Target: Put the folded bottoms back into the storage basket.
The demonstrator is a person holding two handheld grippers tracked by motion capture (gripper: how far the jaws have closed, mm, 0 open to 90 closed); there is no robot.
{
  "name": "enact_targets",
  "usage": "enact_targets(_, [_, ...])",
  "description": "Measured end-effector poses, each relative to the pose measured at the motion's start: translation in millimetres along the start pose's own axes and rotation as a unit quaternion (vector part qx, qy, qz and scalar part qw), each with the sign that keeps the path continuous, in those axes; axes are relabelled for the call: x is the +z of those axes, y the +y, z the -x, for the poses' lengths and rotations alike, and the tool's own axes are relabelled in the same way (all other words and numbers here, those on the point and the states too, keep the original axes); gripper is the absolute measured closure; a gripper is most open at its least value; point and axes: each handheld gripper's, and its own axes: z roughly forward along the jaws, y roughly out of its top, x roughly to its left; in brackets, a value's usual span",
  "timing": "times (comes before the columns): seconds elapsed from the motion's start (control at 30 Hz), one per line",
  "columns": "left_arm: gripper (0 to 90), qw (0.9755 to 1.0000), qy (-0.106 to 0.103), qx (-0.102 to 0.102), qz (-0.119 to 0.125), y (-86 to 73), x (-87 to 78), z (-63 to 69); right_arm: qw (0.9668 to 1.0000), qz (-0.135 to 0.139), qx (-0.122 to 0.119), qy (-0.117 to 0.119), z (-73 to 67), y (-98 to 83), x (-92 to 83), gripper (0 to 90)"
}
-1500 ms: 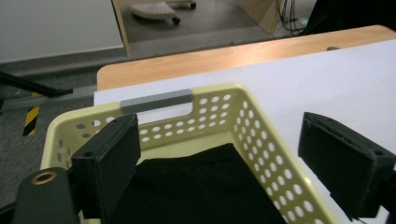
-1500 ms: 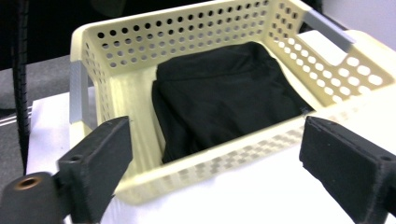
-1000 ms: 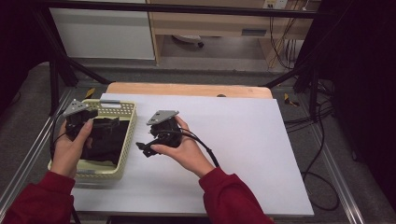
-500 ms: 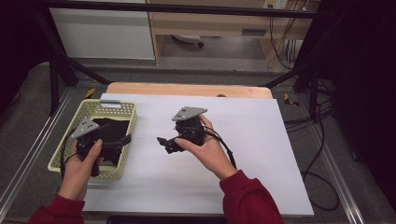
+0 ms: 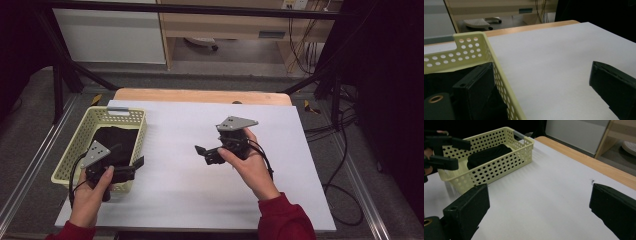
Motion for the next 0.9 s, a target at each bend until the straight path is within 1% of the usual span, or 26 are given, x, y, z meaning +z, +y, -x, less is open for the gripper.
enact_targets(0.07, [6.7, 1.0000, -0.004, -0.002, -0.004, -4.7, 1.4, 0.7, 0.9998, 0.004, 0.017, -0.001, 4.0, -6.4, -7.0, 3.8])
enact_targets(0.13, [6.7, 1.0000, -0.002, 0.001, -0.005, -7.9, 2.4, 1.3, 0.9997, 0.008, 0.022, -0.010, 6.5, -11.6, -12.9, 4.3])
enact_targets(0.2, [6.7, 1.0000, -0.003, 0.003, -0.006, -10.2, 3.2, 2.0, 0.9997, 0.008, 0.020, -0.013, 8.9, -12.5, -18.1, 3.8])
enact_targets(0.27, [6.7, 1.0000, -0.003, 0.005, -0.006, -12.2, 3.7, 2.2, 0.9993, 0.019, 0.026, -0.017, 11.9, -12.7, -25.6, 3.9])
enact_targets(0.33, [6.7, 1.0000, 0.001, 0.006, -0.005, -14.3, 4.5, 2.1, 0.9992, 0.022, 0.024, -0.024, 15.3, -13.6, -33.0, 3.7])
enact_targets(0.4, [6.7, 0.9999, 0.004, 0.011, -0.003, -15.6, 5.9, 3.2, 0.9987, 0.026, 0.025, -0.036, 18.9, -15.2, -40.8, 3.7])
enact_targets(0.47, [6.7, 0.9997, 0.010, 0.021, -0.001, -15.5, 5.4, 4.5, 0.9983, 0.031, 0.027, -0.041, 23.6, -18.4, -48.2, 4.0])
enact_targets(0.53, [6.7, 0.9998, 0.008, 0.019, 0.001, -15.9, 5.3, 4.3, 0.9978, 0.035, 0.028, -0.049, 28.5, -22.3, -55.3, 4.2])
enact_targets(0.57, [6.7, 0.9998, 0.010, 0.017, 0.001, -16.6, 5.1, 3.6, 0.9974, 0.037, 0.031, -0.054, 31.0, -24.5, -59.0, 4.2])
enact_targets(0.6, [6.7, 0.9999, 0.009, 0.012, 0.000, -17.7, 5.7, 3.3, 0.9970, 0.038, 0.034, -0.058, 33.4, -26.8, -62.8, 4.0])
enact_targets(0.63, [6.7, 0.9998, 0.012, 0.015, -0.003, -18.5, 5.7, 2.4, 0.9967, 0.040, 0.034, -0.061, 35.7, -29.2, -66.8, 3.7])
enact_targets(0.67, [6.7, 0.9999, 0.009, 0.011, -0.006, -19.4, 6.4, 2.1, 0.9963, 0.042, 0.036, -0.066, 38.1, -31.5, -71.0, 3.7])
enact_targets(0.73, [6.7, 0.9999, 0.010, 0.007, -0.010, -20.6, 7.0, 0.9, 0.9950, 0.050, 0.040, -0.077, 42.7, -36.5, -78.6, 3.3])
enact_targets(0.83, [6.8, 0.9998, 0.012, 0.002, -0.015, -21.6, 6.7, -1.4, 0.9934, 0.057, 0.037, -0.093, 48.7, -44.2, -87.7, 2.2])
enact_targets(0.9, [6.8, 0.9998, 0.014, -0.001, -0.016, -22.2, 6.3, -2.6, 0.9915, 0.059, 0.037, -0.110, 52.1, -49.7, -92.3, 2.5])
